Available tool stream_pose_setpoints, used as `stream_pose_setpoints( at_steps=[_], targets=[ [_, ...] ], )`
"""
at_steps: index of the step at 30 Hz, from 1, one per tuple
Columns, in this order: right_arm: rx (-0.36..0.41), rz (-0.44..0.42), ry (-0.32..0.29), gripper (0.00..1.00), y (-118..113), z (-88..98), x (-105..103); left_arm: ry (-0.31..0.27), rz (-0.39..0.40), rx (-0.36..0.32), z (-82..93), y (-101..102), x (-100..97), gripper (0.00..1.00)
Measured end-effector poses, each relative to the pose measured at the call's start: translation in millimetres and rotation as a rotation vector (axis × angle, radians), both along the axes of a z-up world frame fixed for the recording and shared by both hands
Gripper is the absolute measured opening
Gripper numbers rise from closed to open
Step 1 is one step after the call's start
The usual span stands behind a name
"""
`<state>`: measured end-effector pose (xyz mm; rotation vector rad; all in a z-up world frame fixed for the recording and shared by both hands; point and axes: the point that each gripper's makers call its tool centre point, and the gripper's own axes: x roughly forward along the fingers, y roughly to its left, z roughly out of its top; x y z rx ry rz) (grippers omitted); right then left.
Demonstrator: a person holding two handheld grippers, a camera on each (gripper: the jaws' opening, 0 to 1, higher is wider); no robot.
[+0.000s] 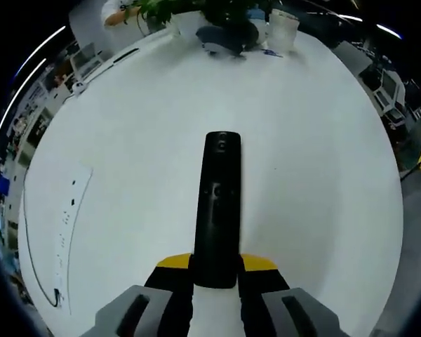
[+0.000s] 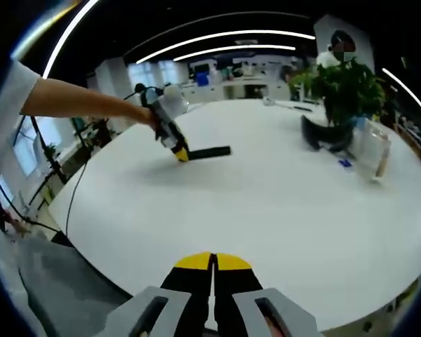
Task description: Press the specified remote control buttons in sequence, fully releasing each button before pressing the next.
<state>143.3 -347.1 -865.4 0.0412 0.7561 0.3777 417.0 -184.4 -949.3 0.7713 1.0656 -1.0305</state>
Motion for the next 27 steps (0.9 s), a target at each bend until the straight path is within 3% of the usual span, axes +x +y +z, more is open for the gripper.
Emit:
stream_pose_setpoints(
  at_steps=[13, 27],
  targets=[
    [-0.013, 0.004, 0.001, 0.0, 0.0, -0.9, -0.7, 0.002, 0.023, 0.0, 0.0, -1.7, -23.3, 0.23],
    [-0.019, 0.008, -0.034, 0.0, 0.5, 5.0, 0.1, 0.02, -0.024, 0.064, -2.5, -0.2, -68.6, 0.23]
  ],
)
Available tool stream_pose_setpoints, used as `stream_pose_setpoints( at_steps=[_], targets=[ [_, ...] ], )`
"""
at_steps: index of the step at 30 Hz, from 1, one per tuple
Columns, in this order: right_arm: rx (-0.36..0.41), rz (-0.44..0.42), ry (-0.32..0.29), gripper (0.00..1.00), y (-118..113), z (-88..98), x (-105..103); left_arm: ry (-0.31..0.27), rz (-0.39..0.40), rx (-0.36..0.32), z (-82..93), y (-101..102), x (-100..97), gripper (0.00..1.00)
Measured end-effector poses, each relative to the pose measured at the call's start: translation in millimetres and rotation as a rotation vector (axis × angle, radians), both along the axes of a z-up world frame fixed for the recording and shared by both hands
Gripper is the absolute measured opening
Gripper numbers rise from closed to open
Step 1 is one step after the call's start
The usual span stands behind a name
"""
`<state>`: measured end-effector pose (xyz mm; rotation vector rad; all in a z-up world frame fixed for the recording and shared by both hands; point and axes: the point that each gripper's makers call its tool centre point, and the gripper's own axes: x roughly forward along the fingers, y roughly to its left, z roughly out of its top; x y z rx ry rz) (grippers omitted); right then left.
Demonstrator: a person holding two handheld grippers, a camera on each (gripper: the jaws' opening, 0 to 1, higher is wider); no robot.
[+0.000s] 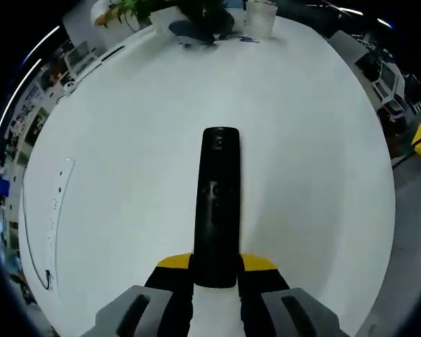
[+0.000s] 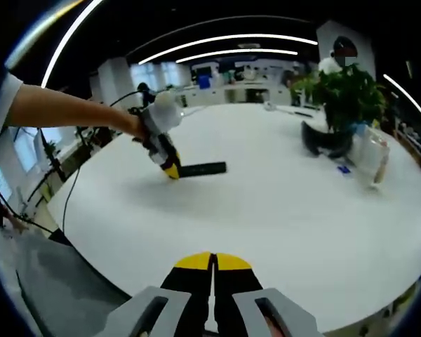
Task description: Press the specified remote control buttons in sequence, fully releasing each button before pressing the next.
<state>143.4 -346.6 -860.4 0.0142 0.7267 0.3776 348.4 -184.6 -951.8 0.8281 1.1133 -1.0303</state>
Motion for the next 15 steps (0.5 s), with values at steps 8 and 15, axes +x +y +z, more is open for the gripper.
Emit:
stream_pose_setpoints(
  at_steps=[8, 15],
  targets=[
    [-0.006, -0.003, -0.013, 0.0, -1.0, 1.7, 0.7, 0.002, -0.01, 0.007, -0.9, 1.2, -21.5, 0.23],
    [-0.013, -0.007, -0.022, 0.0, -2.2, 2.6, 1.4, -0.002, 0.003, 0.0, -1.3, 3.0, -40.8, 0.23]
  ],
)
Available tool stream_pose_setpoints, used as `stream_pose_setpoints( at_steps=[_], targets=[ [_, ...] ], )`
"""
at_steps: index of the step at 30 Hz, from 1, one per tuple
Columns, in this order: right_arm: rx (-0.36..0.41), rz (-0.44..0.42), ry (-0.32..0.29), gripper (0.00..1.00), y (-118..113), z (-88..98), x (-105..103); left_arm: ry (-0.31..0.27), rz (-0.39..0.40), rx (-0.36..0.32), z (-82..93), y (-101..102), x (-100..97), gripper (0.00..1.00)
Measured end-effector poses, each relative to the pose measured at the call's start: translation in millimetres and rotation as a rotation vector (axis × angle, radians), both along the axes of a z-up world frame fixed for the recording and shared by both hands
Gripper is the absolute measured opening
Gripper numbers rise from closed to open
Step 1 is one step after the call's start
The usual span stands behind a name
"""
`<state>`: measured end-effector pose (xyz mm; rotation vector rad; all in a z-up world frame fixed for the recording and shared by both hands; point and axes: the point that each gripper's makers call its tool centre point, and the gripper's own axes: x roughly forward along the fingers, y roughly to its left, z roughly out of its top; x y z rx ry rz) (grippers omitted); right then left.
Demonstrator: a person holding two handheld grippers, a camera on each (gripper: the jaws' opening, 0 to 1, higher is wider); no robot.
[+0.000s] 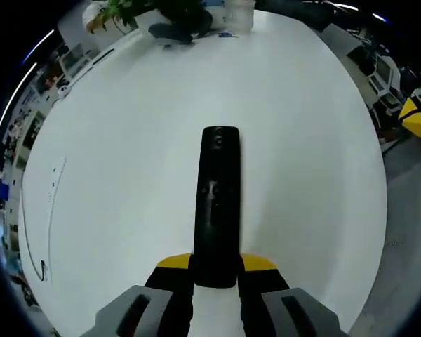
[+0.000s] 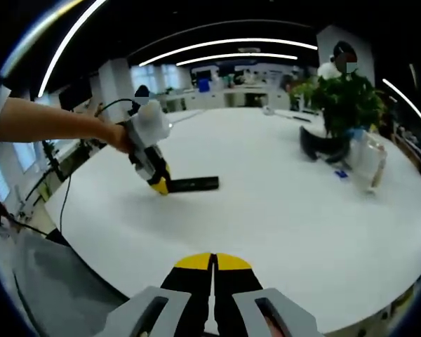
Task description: Press the specified remote control buttons in sequence, fully releasing each button before pressing the next.
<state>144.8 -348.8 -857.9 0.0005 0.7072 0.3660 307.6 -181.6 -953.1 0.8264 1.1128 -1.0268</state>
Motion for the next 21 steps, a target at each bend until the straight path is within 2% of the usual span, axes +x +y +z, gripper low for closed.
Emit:
stream_pose_setpoints(
  at_steps=[13, 21],
  targets=[
    [-0.041, 0.019, -0.011, 0.0, 0.9, -0.1, -1.6, 0.0, 0.009, -0.004, 0.0, 2.0, -36.3, 0.23],
    [-0.075, -0.007, 0.005, 0.0, -6.1, -4.4, -2.6, 0.005, -0.01, 0.0, 0.7, 3.9, -66.3, 0.23]
  ],
)
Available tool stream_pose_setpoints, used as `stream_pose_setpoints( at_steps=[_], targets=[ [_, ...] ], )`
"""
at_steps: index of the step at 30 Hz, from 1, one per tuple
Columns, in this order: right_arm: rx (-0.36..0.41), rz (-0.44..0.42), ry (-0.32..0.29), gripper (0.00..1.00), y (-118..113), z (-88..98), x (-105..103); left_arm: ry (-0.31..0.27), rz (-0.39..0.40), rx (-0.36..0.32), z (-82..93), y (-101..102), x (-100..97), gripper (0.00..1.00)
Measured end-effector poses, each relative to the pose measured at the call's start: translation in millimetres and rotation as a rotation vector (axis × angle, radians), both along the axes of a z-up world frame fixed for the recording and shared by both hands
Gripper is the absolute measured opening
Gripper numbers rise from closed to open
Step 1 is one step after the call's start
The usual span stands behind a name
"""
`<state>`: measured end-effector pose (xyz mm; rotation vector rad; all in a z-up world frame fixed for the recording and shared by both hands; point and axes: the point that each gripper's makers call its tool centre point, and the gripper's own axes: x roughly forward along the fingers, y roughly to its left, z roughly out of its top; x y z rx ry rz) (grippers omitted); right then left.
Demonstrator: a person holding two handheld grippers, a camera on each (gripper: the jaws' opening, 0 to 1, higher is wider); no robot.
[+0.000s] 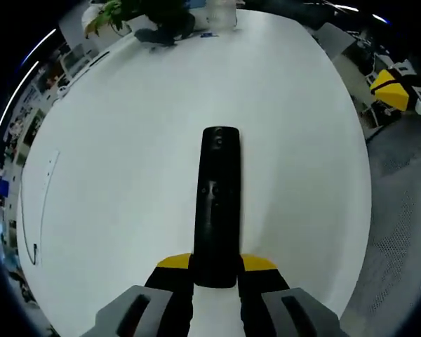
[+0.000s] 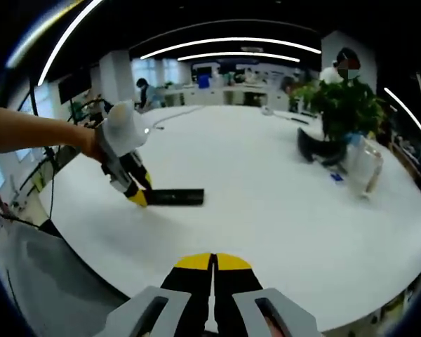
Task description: Press the specified remote control buttons in sequence, fully releasing each button before pressing the next.
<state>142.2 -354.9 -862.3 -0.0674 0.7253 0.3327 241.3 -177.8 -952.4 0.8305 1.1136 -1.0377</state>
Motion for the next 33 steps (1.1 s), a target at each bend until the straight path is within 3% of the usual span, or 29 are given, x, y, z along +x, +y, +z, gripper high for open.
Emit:
stream_pose_setpoints(
  at_steps=[12, 33],
  targets=[
    [-0.028, -0.048, 0.081, 0.0, -8.1, -14.4, -3.5, 0.006, -0.061, 0.007, 0.6, 6.0, -55.9, 0.23],
    [-0.129, -0.05, 0.185, 0.0, -13.4, -33.1, -14.0, 0.0, -0.078, -0.023, 0.3, 12.7, -108.1, 0.23]
  ],
)
